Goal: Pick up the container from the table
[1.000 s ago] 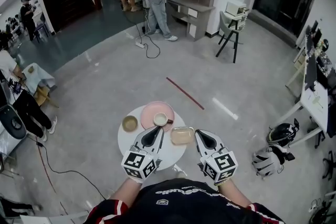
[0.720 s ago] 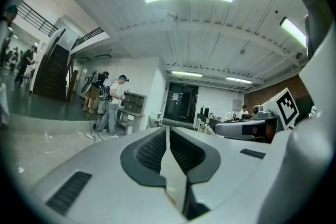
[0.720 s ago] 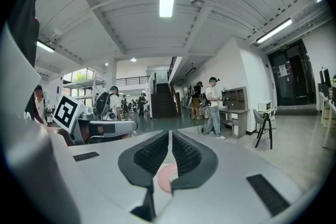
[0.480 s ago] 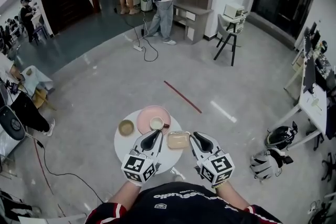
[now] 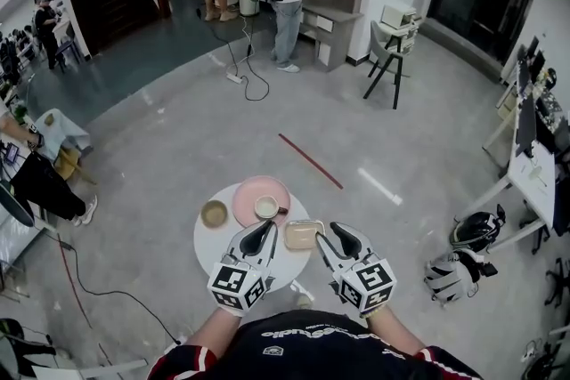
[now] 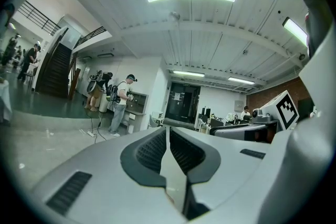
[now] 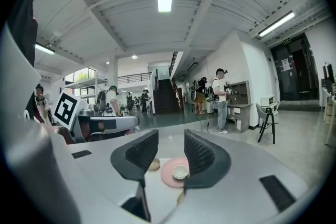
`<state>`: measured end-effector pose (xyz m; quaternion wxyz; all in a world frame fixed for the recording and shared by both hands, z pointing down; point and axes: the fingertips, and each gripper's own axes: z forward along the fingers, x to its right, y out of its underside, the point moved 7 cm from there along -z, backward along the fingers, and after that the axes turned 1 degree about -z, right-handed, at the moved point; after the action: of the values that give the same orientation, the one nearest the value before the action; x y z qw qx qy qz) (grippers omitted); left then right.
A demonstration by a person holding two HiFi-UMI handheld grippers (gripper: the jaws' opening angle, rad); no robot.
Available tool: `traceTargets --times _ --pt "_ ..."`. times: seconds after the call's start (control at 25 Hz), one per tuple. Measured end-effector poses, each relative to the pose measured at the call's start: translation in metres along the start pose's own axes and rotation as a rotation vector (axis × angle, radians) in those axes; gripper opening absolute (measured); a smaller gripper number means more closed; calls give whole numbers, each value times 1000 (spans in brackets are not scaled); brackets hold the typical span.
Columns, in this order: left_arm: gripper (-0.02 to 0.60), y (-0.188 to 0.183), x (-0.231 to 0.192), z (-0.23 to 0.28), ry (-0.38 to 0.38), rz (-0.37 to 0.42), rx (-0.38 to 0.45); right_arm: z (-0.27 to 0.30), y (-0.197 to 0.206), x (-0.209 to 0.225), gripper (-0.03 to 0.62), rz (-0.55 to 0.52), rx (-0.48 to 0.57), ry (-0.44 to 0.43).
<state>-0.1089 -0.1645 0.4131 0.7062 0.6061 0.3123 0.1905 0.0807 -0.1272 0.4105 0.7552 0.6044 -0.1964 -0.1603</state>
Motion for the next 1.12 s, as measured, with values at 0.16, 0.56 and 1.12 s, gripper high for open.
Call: traceTargets --times 0.16,0.56,1.12 --pt "38 6 -6 -1 -13 -8 -6 3 6 4 156 18 -12 14" --pt "38 21 -16 -3 -20 -30 -8 9 25 -1 155 29 -53 9" --pt "38 57 -27 2 -23 -47 -32 21 74 12 155 87 -123 75"
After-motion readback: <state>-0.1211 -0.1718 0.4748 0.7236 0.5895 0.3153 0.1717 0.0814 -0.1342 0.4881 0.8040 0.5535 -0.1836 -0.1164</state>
